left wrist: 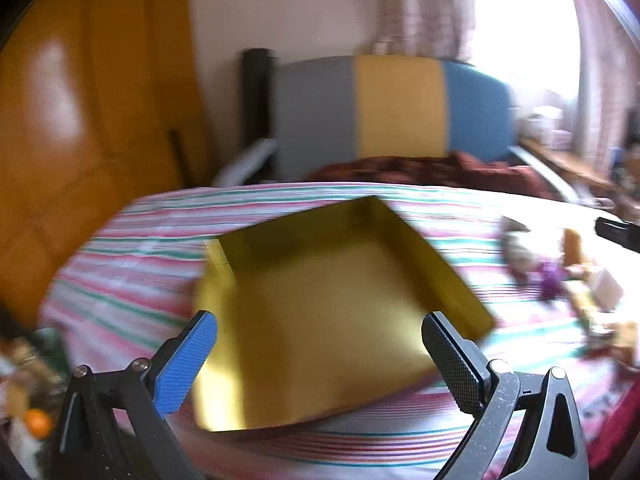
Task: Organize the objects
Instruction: 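Move the left gripper from the gold tray toward the scattered items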
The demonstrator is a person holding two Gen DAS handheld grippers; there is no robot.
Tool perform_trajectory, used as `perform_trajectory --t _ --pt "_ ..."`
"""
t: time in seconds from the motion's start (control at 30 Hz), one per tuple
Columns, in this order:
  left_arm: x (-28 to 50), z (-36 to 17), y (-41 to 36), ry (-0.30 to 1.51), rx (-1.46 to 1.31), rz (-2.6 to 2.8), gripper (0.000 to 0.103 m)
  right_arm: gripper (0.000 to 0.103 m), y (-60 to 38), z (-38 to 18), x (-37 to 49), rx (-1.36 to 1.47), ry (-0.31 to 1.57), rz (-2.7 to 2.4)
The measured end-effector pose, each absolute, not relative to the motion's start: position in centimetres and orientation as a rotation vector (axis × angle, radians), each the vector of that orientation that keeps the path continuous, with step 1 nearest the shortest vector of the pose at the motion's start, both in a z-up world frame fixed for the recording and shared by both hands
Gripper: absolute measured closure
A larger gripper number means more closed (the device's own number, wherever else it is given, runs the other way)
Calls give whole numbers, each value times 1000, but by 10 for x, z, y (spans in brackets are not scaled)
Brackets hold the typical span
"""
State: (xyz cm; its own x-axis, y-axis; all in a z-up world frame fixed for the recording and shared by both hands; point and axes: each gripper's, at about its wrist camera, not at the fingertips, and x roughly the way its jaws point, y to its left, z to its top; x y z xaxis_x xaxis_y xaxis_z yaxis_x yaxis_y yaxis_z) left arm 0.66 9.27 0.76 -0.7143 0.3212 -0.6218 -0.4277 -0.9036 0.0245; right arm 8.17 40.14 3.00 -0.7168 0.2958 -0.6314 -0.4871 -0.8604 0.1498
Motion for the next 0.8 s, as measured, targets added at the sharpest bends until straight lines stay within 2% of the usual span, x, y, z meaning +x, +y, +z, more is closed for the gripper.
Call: perform_trajectory --t 0.13,0.3,0.53,0.8 --pt "3 4 121 141 -948 2371 0 3 440 33 105 -857 538 2466" --pt "18 1 164 275 -856 2266 0 3 484 40 145 -821 610 2352" --pt "22 -9 227 310 -887 1977 0 3 525 40 195 -788 686 2230" --pt "64 -17 306 581 -662 1736 0 3 529 32 205 -902 646 2257"
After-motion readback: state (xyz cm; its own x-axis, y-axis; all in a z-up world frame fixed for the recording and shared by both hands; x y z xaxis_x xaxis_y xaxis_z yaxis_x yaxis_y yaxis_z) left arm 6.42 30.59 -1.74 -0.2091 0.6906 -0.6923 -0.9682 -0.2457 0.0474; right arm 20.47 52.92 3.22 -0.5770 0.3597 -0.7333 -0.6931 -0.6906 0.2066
